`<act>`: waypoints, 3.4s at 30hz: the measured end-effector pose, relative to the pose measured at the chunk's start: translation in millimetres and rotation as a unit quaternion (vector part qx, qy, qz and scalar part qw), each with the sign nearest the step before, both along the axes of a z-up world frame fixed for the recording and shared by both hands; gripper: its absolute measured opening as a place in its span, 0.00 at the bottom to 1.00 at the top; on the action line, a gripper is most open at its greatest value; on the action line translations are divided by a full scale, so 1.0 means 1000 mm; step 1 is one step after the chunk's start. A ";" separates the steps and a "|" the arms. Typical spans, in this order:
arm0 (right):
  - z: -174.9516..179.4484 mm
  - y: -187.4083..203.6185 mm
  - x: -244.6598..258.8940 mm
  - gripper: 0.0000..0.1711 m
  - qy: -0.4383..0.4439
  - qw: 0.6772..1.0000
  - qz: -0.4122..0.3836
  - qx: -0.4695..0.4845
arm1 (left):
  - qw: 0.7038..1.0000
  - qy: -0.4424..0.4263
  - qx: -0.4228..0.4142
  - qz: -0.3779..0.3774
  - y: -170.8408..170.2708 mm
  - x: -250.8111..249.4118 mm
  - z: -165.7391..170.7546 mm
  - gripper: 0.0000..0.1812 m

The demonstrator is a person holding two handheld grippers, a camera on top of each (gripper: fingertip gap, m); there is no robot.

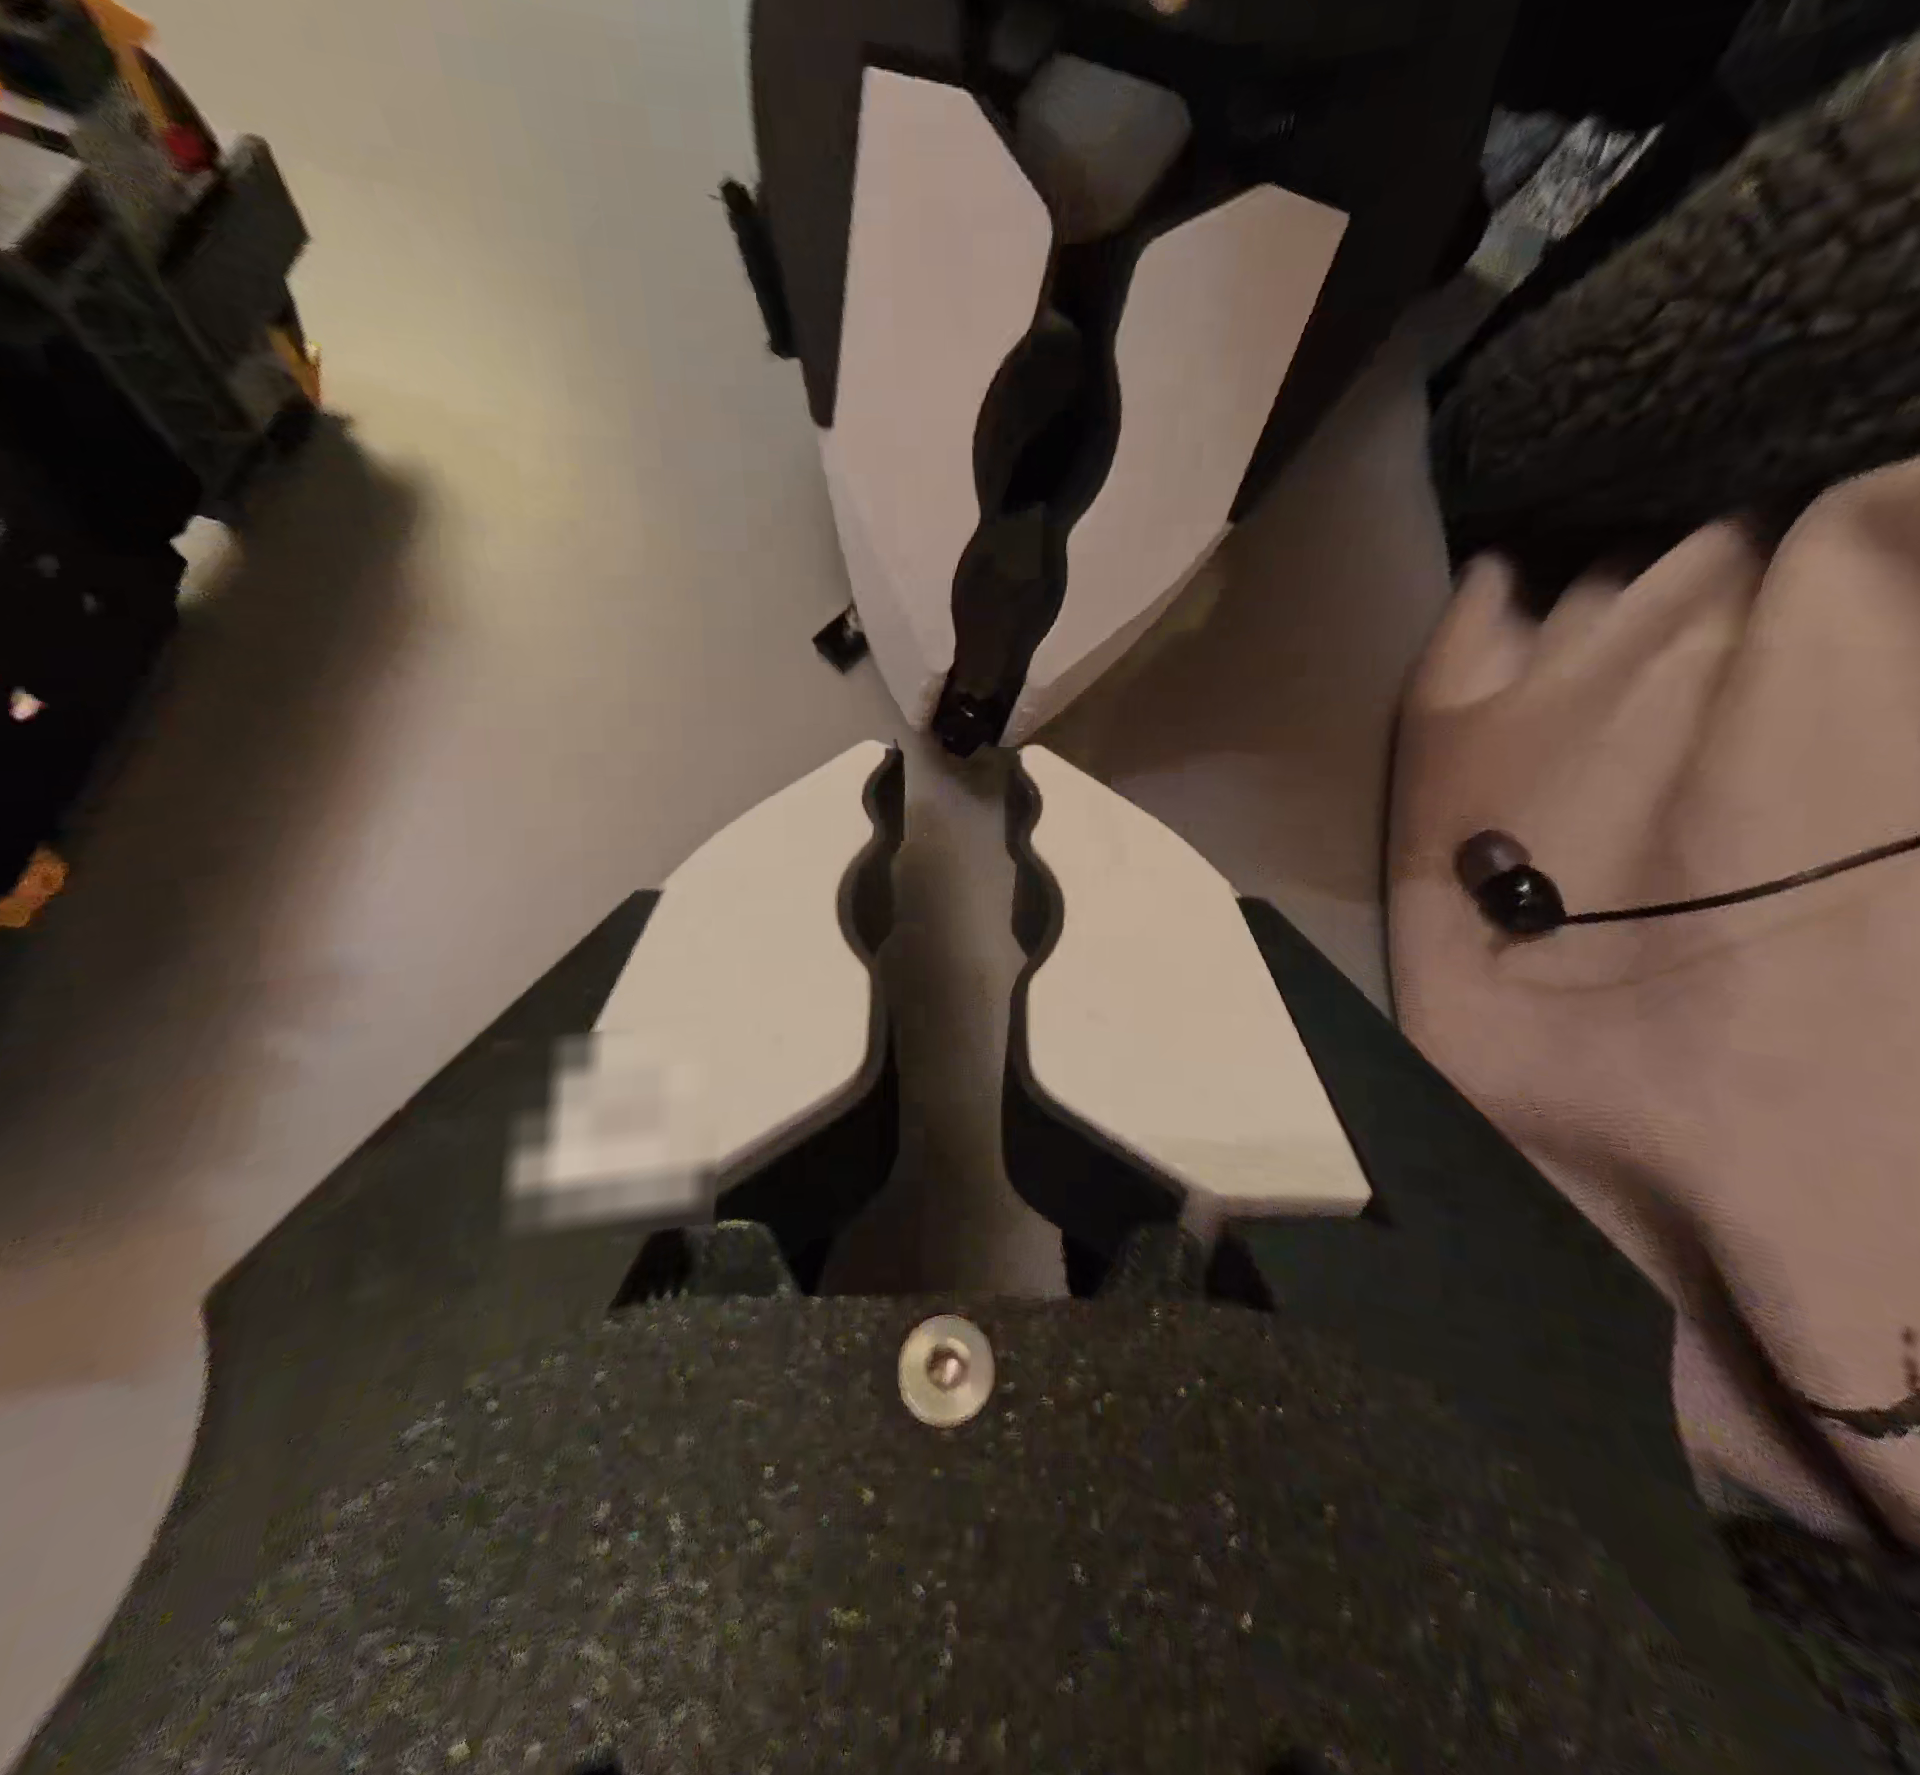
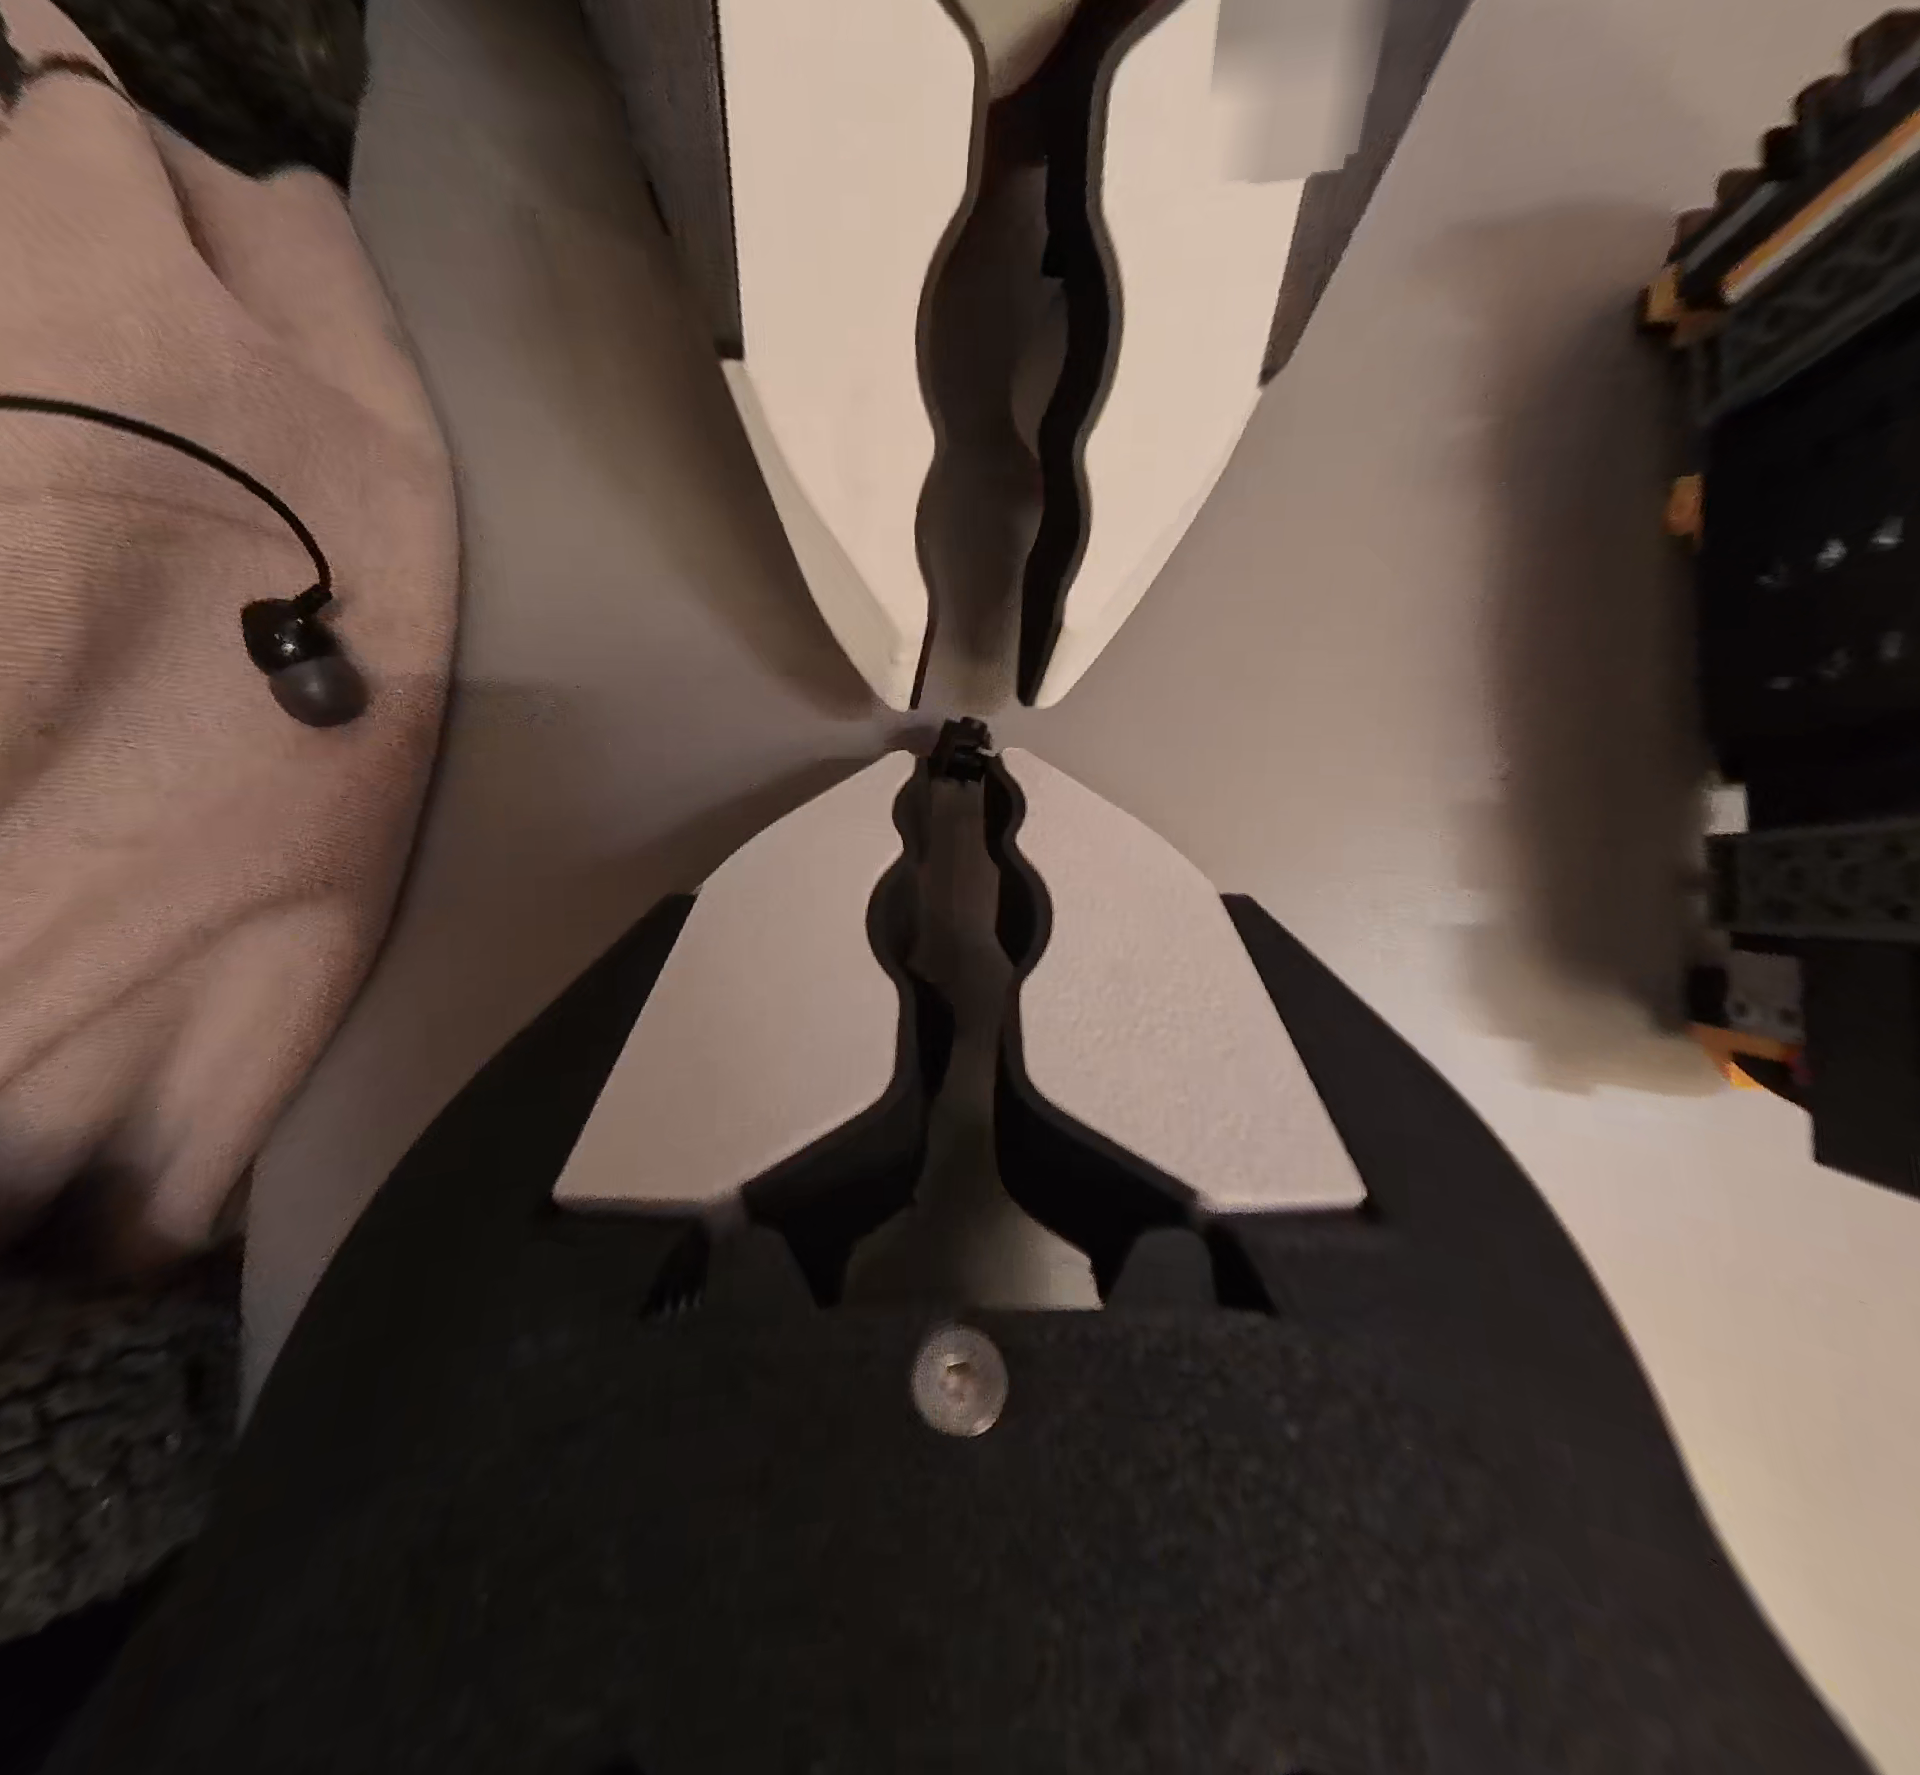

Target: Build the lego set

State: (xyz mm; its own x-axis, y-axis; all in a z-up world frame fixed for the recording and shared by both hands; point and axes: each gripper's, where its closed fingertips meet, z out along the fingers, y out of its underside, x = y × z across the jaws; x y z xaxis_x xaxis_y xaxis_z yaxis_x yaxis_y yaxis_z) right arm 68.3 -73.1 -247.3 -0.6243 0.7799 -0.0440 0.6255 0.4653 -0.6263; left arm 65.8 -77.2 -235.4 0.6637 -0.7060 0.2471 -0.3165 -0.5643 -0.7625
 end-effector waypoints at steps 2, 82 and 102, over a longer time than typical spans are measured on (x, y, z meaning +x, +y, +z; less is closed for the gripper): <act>-0.004 -0.001 -0.001 0.06 -0.008 1.000 0.011 0.016 | 1.000 0.022 0.007 -0.013 -0.002 0.002 -0.004 0.09; -0.003 0.009 -0.005 0.04 0.176 0.889 0.286 0.312 | 0.993 0.109 0.043 0.005 0.010 -0.001 -0.012 0.11; -0.004 0.008 0.006 0.04 0.197 0.872 0.292 0.340 | 0.989 0.132 0.068 -0.018 0.011 0.009 -0.015 0.11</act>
State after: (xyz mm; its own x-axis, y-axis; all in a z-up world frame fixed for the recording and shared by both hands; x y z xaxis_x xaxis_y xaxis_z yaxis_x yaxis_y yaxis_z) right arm 74.1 -65.4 -251.5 -0.7853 0.0867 0.6130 -0.0433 0.9800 -0.1940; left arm 75.0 -66.6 -250.3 0.6659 -0.7454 -0.0303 -0.5325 -0.4465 -0.7191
